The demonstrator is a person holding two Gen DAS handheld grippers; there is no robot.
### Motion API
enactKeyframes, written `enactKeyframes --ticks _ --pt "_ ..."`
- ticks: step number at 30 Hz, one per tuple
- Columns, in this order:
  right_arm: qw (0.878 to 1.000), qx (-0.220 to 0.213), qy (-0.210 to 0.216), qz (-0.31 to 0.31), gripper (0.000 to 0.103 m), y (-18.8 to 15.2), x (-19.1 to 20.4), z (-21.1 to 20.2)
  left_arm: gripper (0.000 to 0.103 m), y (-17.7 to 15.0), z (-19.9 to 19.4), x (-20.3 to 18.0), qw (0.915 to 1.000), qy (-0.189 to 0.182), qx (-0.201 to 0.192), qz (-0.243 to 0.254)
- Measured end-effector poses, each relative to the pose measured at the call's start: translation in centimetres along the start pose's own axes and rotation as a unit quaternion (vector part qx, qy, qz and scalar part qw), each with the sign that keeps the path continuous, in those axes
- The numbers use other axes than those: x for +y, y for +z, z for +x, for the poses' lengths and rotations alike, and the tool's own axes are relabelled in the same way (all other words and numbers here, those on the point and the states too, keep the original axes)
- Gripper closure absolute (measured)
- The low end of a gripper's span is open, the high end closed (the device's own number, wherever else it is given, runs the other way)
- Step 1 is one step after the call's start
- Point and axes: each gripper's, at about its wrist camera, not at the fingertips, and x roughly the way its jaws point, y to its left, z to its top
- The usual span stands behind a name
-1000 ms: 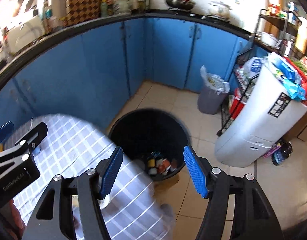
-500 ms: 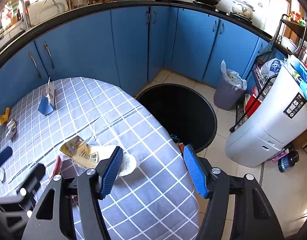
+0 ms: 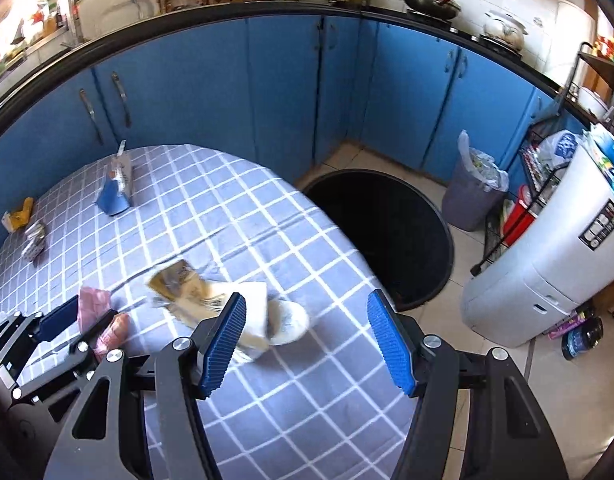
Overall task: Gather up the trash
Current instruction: 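Grasp the pink tissue with the left tool while the right tool grasps the paper bag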
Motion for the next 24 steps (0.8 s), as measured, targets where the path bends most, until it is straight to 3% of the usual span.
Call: enactKeyframes --ticks 5,17,22,24 --pt "0.999 -0.002 0.023 -0.024 0.041 -0.2 2.0 -0.2 0.078 0.0 -0.3 2.4 0.9994 0.023 0.0 -0.026" --pt "0.995 -0.011 0.098 -0.026 0.041 -0.6 4.8 -1.8 0.078 0.9 -1.3 6.2 0.9956 0.06 -0.016 -0.07" --pt "0.996 -0.002 0.081 -0.041 0.041 -1.1 6.2 -1.0 0.078 0.8 -1.8 6.4 0.9951 0.061 -0.02 -0.075" --pt "0.996 0.004 0.074 -0.041 0.035 -1.3 6.4 -0.3 0.078 0.7 -1.8 6.3 0.9953 0.059 -0.02 -0.074"
